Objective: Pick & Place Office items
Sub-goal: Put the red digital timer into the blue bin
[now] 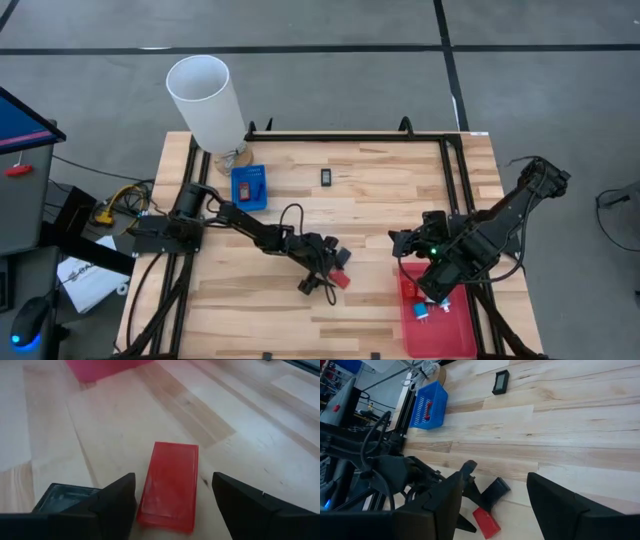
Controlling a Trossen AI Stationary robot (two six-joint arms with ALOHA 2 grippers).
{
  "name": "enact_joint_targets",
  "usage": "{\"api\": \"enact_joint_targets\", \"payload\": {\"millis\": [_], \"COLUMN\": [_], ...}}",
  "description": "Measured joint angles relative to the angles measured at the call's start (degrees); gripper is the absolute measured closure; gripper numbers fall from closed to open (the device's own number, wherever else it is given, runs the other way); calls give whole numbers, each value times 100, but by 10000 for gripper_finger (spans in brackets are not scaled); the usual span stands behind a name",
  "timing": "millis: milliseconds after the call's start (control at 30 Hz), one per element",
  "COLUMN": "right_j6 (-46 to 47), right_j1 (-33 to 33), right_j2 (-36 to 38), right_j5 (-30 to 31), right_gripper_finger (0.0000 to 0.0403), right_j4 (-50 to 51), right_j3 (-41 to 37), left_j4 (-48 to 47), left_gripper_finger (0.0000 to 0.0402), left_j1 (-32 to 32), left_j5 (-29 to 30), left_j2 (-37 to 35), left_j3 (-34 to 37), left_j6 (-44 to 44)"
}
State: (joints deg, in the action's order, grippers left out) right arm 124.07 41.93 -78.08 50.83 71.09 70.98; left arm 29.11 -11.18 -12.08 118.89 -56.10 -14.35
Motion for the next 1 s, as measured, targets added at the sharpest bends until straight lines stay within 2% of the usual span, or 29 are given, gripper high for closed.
{"api": "enact_joint_targets", "payload": {"millis": [367, 733, 1000], "right_j6": [-2, -2, -20], "right_j1": [0, 4, 4], "right_j2": [0, 0, 2], "right_j5": [-20, -22, -22], "right_gripper_finger": [188, 188, 188], "right_j4": [2, -51, -92], "right_j3": [0, 0, 0], "left_j4": [-10, -352, -878], "left_gripper_finger": [187, 168, 169], "left_j1": [-18, -32, -32], "left_j5": [-146, 38, 114], "left_j2": [70, 20, -168], "left_j3": [-6, 14, 25], "left_j6": [114, 299, 262]}}
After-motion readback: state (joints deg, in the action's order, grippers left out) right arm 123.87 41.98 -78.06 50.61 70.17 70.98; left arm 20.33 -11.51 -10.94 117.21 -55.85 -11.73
